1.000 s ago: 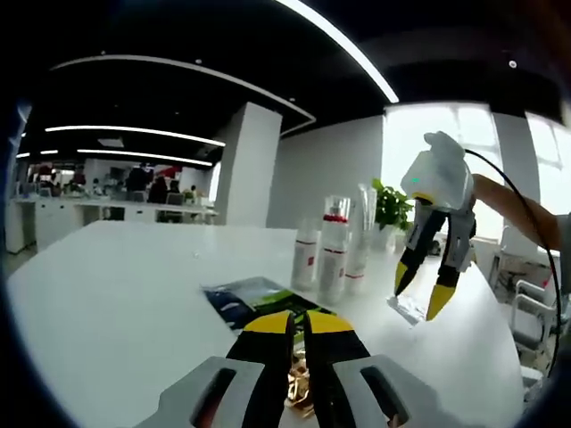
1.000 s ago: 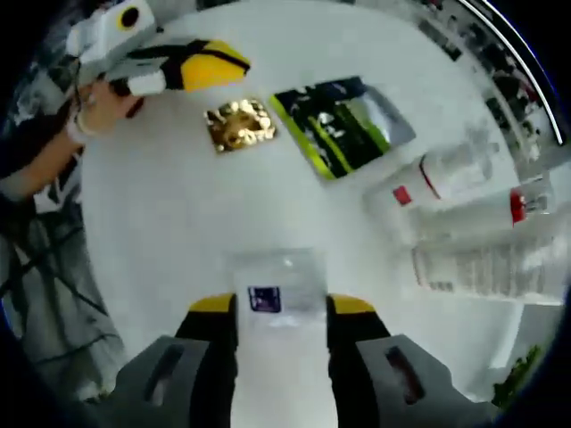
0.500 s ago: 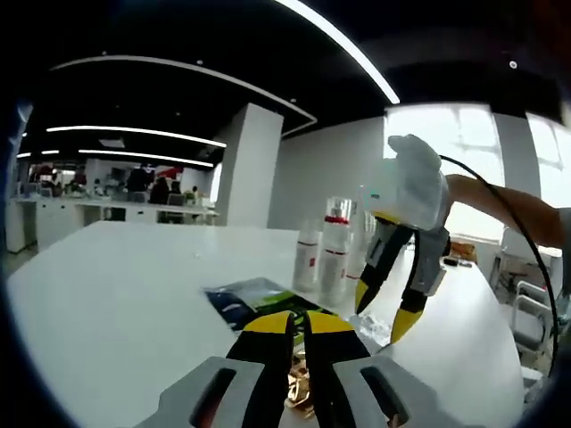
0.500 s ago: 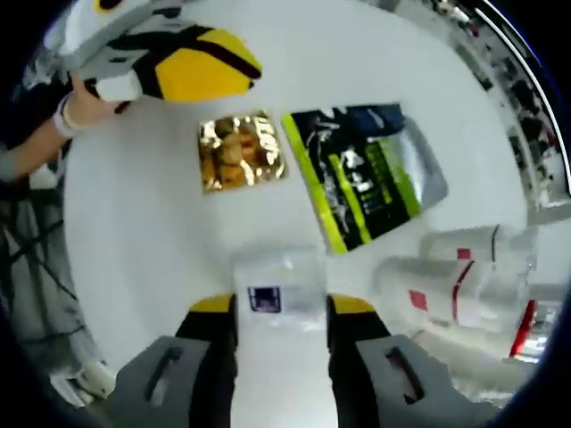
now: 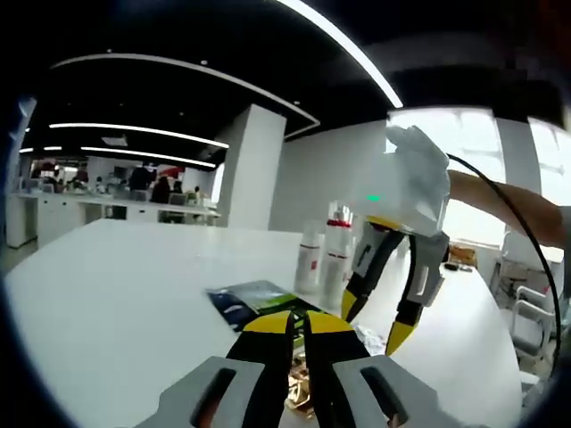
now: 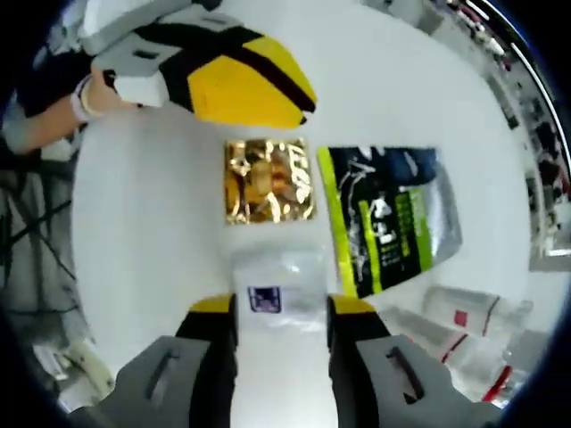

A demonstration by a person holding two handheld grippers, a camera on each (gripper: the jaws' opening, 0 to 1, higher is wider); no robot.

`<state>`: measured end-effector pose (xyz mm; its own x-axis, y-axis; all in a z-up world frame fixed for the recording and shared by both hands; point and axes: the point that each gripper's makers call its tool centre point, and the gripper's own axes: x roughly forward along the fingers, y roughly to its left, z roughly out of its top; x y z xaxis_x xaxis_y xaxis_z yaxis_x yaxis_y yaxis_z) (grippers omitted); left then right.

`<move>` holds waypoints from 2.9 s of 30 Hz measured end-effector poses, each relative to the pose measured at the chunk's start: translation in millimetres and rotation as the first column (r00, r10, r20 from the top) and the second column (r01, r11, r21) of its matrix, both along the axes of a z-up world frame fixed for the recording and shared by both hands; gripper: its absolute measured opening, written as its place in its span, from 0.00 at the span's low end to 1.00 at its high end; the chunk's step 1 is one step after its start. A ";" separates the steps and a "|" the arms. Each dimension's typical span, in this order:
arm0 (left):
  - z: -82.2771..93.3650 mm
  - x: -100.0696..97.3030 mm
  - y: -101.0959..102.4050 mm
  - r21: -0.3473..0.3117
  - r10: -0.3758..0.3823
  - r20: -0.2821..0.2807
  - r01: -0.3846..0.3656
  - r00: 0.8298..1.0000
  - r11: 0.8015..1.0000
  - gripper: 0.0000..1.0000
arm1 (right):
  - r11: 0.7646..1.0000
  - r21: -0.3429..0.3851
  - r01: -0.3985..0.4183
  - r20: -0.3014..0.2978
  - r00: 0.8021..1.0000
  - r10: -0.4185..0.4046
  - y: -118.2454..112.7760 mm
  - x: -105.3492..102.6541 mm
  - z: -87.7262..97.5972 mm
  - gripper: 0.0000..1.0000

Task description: Arrange the skincare products in the storage area until every visible bottle or jar stands upright without overlapping.

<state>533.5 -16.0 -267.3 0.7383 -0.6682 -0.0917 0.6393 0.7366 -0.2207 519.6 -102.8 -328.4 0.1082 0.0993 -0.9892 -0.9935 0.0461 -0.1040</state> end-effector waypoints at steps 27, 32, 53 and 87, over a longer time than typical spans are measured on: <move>0.9 3.9 3.0 -0.014 0.008 -0.002 -0.008 1.000 1.000 0.04 | 0.999 0.052 -0.016 0.009 1.000 0.016 -3.2 2.0 0.2 0.38; 1.0 1.1 2.7 -0.019 0.008 -0.002 -0.008 1.000 1.000 0.04 | 0.999 0.033 -0.010 0.023 1.000 0.009 -13.4 3.6 0.4 0.37; 0.3 -0.5 0.6 -0.014 -0.001 0.001 0.001 1.000 1.000 0.07 | 0.949 0.311 0.057 0.068 0.994 -0.082 17.4 -6.1 19.3 0.51; 27.9 5.8 15.2 -0.173 0.080 0.061 -0.069 0.995 0.982 0.88 | 0.277 0.953 0.121 0.056 0.829 -0.556 -41.1 -3.3 75.1 1.00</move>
<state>539.3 -0.8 -239.5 0.7873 -0.6125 0.0710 0.6017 0.7380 -0.3054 516.3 -143.9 -253.3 0.6411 0.7427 -0.1934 -0.7618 0.6464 -0.0429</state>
